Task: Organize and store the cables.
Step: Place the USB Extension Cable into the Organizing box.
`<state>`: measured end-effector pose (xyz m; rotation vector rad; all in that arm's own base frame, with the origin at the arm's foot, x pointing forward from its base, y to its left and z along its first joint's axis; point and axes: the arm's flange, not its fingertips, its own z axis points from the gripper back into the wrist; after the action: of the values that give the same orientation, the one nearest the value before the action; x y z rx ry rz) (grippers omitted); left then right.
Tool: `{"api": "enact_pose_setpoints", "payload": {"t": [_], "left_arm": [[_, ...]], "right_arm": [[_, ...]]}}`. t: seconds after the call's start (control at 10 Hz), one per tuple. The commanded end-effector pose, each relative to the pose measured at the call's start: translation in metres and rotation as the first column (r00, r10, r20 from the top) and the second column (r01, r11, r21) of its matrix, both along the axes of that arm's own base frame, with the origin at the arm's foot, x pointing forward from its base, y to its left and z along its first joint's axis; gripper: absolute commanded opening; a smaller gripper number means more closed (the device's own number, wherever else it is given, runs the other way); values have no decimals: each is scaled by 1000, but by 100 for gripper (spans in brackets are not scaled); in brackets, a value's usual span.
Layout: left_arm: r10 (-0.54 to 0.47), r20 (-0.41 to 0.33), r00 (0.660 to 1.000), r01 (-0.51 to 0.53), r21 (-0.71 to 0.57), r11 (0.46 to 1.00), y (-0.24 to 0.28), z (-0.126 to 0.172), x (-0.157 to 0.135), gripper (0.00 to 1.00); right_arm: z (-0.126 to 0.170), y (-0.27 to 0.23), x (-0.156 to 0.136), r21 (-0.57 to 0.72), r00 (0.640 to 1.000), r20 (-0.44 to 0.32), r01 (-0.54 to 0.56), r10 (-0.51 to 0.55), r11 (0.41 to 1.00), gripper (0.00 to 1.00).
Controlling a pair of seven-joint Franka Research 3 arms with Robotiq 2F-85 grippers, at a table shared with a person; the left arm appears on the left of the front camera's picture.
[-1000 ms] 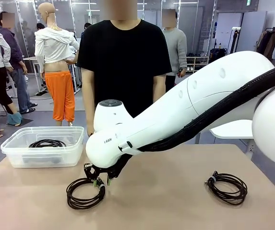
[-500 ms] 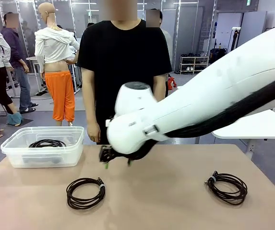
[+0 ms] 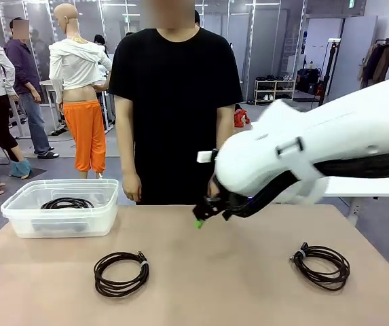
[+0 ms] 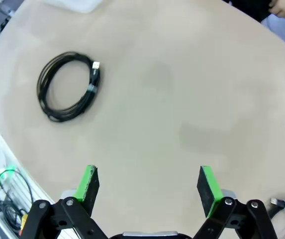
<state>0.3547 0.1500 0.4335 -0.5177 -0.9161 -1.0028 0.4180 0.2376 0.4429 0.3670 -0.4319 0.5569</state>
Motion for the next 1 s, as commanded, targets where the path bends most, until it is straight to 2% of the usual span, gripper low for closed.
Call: {"api": "enact_pose_setpoints", "payload": {"t": [0.0, 0.1, 0.3, 0.6, 0.7, 0.8, 0.9], "left_arm": [[-1, 0, 1000, 1, -3, 1000, 1, 2, 2, 100], [-1, 0, 1000, 1, -3, 1000, 1, 2, 2, 100], [-1, 0, 1000, 1, -3, 1000, 1, 2, 2, 100], [-1, 0, 1000, 1, -3, 1000, 1, 2, 2, 100], [1, 0, 1000, -1, 1, 1000, 0, 0, 0, 100], [36, -89, 995, -33, 35, 999, -28, 12, 2, 100], [46, -132, 990, -37, 67, 997, -56, 23, -1, 100]], "right_arm": [[0, -65, -23, 65, 998, 28, -64, 63, 996, 100], [0, -93, -35, 83, 994, 62, -97, 92, 992, 100], [-9, -154, -49, 130, 987, 69, -150, 142, 980, 100], [-29, -208, -67, 158, 962, 129, -260, 242, 953, 100], [-36, -226, -75, 199, 953, 173, -280, 247, 939, 100], [-43, -247, -85, 241, 939, 242, -301, 243, 923, 100], [-48, -259, -91, 262, 937, 262, -299, 231, 917, 100]]}}
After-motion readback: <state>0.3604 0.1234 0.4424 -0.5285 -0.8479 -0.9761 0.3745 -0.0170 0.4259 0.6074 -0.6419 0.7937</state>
